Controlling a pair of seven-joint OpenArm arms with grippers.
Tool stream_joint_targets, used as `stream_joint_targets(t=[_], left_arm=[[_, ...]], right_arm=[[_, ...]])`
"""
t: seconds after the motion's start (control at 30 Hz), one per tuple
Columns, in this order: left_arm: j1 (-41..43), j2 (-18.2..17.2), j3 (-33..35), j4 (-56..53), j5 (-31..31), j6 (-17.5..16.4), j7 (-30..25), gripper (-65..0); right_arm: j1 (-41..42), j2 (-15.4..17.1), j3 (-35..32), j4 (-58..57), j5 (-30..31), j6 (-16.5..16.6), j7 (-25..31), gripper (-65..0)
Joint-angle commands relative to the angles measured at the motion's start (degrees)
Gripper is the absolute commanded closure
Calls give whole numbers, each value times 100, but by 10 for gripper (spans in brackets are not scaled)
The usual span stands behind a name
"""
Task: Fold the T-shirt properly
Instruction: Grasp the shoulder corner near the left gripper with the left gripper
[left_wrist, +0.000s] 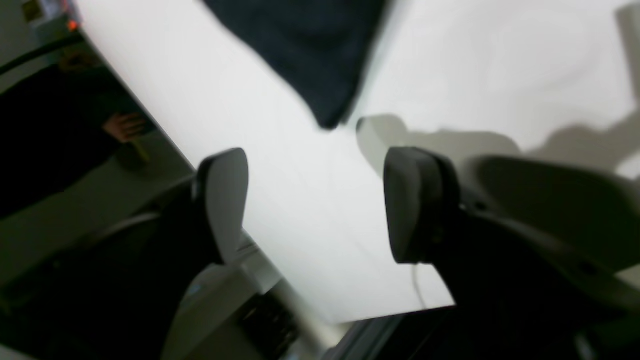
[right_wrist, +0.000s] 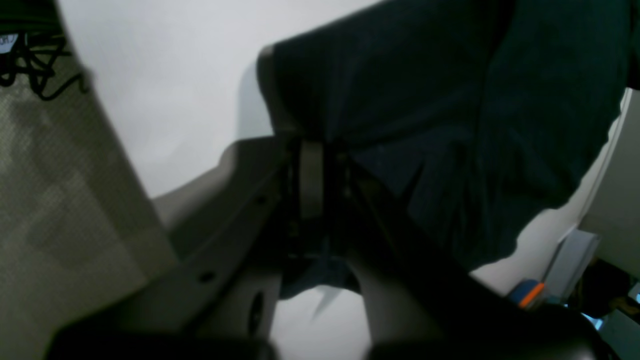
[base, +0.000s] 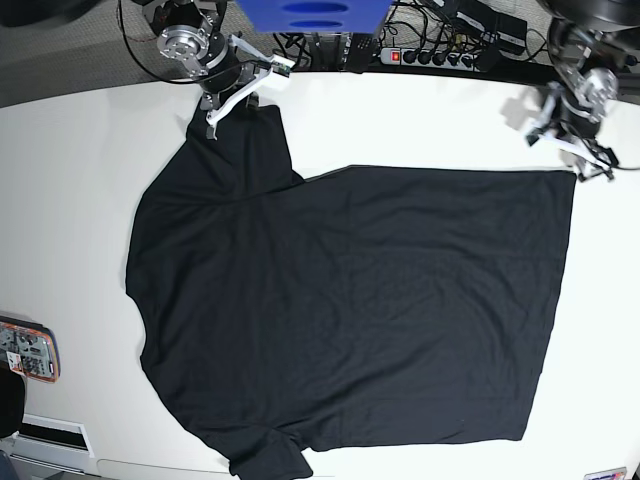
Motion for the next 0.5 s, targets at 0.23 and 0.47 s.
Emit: stream_joint_targets(t=[0.23, 0.47], left_arm=[[-1114, -210, 1091, -681, 87, 87, 69, -416], [-1685, -201, 1654, -1129, 51, 87, 69, -416]], right_arm=[[-29, 23, -63, 120, 10, -49, 42, 0], [-29, 23, -89, 129, 10, -49, 42, 0]])
